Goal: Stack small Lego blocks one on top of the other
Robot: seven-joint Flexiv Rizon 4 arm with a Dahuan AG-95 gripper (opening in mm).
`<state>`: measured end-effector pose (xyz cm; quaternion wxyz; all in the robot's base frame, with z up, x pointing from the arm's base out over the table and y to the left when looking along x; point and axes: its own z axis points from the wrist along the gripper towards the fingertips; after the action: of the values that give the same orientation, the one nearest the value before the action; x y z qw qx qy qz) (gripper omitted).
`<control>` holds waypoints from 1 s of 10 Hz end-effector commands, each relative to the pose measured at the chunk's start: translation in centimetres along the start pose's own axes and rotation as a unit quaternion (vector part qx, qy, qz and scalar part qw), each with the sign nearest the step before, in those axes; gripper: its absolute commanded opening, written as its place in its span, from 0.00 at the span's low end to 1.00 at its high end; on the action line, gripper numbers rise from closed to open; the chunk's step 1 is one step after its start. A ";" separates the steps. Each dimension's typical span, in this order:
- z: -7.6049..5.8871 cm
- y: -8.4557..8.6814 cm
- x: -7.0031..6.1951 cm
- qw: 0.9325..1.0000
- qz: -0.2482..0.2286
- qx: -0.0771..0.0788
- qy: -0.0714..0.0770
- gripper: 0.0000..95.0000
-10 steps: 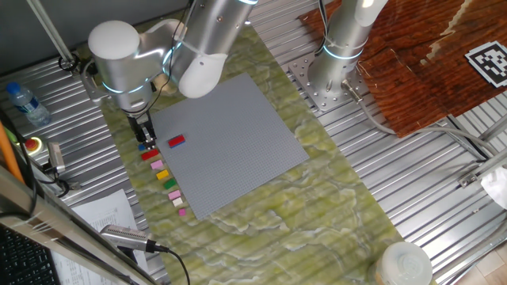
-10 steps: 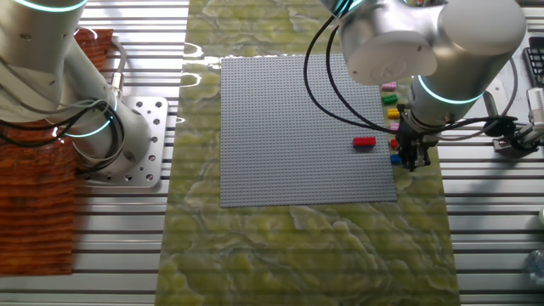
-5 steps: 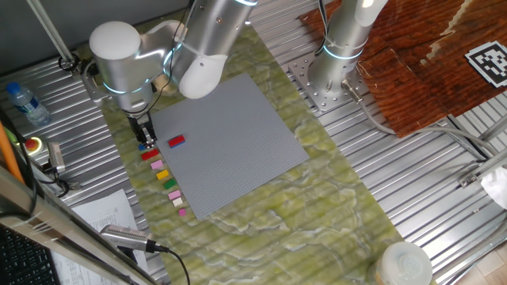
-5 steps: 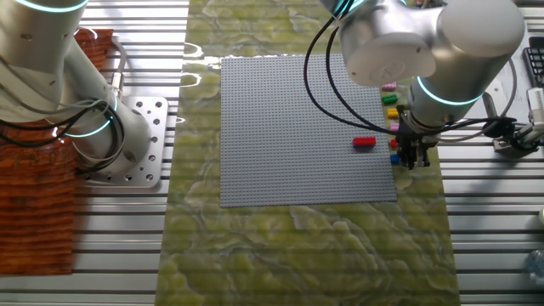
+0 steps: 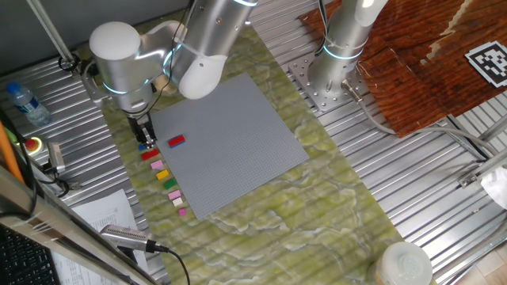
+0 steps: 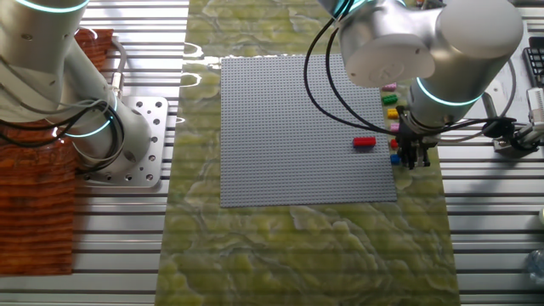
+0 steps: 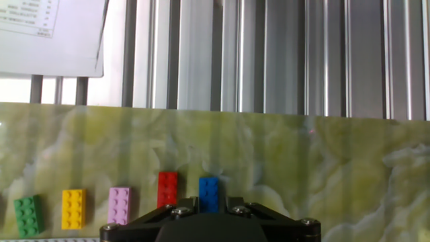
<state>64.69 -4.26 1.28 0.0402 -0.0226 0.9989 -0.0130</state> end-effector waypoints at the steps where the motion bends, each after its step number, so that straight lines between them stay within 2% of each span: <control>1: 0.0 0.0 0.0 1.000 0.000 0.000 0.000 0.20; 6: 0.1 0.1 -0.1 1.000 0.003 -0.001 0.000 0.20; 7: 0.0 0.2 -0.3 1.000 0.009 -0.001 0.002 0.00; 10: -0.1 0.3 -0.5 1.000 0.009 -0.001 0.002 0.00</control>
<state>65.18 -3.96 1.42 0.0383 -0.0142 0.9991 -0.0111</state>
